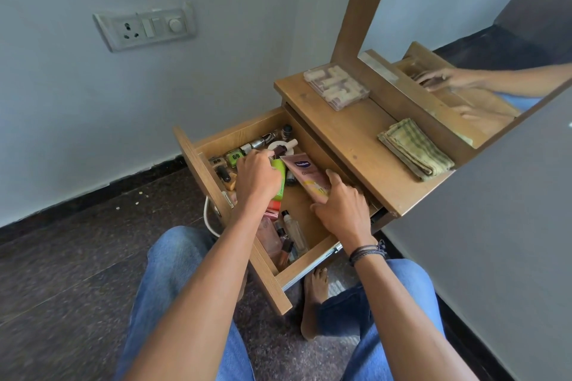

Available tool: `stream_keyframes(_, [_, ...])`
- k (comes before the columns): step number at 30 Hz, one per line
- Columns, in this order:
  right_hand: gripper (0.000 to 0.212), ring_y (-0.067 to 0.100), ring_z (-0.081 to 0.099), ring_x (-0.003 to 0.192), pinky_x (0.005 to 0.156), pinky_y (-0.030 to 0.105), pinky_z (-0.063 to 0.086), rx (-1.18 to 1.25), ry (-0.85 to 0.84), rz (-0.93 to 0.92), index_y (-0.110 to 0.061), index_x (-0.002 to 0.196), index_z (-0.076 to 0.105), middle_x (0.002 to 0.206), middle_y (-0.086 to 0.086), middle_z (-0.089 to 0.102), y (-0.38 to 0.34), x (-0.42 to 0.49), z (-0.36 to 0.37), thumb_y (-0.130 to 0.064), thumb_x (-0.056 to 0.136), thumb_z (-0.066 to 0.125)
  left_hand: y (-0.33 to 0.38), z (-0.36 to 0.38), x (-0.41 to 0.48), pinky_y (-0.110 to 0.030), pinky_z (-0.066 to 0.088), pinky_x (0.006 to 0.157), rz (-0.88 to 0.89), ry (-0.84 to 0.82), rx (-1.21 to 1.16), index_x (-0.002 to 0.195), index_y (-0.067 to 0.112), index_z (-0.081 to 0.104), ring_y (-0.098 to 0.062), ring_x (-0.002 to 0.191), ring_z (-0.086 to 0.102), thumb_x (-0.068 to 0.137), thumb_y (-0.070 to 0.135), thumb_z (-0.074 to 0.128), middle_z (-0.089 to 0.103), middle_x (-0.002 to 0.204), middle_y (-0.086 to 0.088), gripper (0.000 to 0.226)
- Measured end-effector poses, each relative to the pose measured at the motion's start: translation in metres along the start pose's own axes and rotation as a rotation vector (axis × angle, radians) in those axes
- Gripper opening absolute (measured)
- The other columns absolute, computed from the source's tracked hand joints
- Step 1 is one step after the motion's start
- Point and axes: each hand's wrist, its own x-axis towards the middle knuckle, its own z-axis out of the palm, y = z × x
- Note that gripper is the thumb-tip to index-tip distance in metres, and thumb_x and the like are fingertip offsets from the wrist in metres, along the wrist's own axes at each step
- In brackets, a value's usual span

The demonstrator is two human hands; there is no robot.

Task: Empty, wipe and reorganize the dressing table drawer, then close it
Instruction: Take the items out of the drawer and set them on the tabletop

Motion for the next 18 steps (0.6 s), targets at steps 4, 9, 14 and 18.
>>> stream_keyframes(4, [0.082, 0.033, 0.056, 0.116, 0.089, 0.04, 0.049, 0.053, 0.079, 0.014, -0.03, 0.152, 0.036, 0.128, 0.008, 0.065, -0.008, -0.009, -0.013, -0.046, 0.082, 0.074, 0.003, -0.006, 0.0, -0.044, 0.053, 0.095, -0.043, 0.004, -0.066, 0.137, 0.018, 0.059, -0.029, 0.126, 0.051, 0.094, 0.0, 0.05, 0.053, 0.144, -0.007, 0.048])
stream_keyframes(9, [0.076, 0.024, 0.061, 0.106, 0.075, 0.034, 0.052, 0.193, 0.117, -0.026, -0.039, 0.145, 0.044, 0.124, 0.0, 0.067, -0.022, -0.016, -0.037, -0.053, 0.078, 0.076, 0.006, -0.012, 0.0, -0.038, 0.053, 0.082, -0.19, 0.047, -0.26, 0.129, 0.02, 0.064, -0.026, 0.109, 0.061, 0.093, 0.001, 0.048, 0.065, 0.128, -0.005, 0.044])
stream_keyframes(14, [0.073, 0.02, 0.06, 0.107, 0.087, 0.034, 0.052, 0.313, 0.238, -0.097, -0.038, 0.143, 0.05, 0.124, -0.002, 0.062, -0.026, 0.009, -0.074, -0.046, 0.077, 0.08, 0.005, -0.008, 0.002, -0.016, 0.048, 0.057, -0.102, 0.002, -0.252, 0.132, 0.023, 0.063, -0.007, 0.083, 0.06, 0.094, 0.01, 0.064, 0.061, 0.134, -0.002, 0.04])
stream_keyframes(18, [0.067, 0.031, 0.063, 0.107, 0.084, 0.034, 0.046, 0.255, 0.377, -0.055, -0.036, 0.142, 0.052, 0.126, 0.006, 0.057, -0.02, 0.054, -0.095, -0.038, 0.079, 0.077, 0.008, 0.003, -0.002, -0.038, 0.041, 0.099, 0.067, -0.094, -0.046, 0.134, 0.024, 0.062, -0.029, 0.13, 0.041, 0.093, 0.022, 0.069, 0.05, 0.142, -0.004, 0.041])
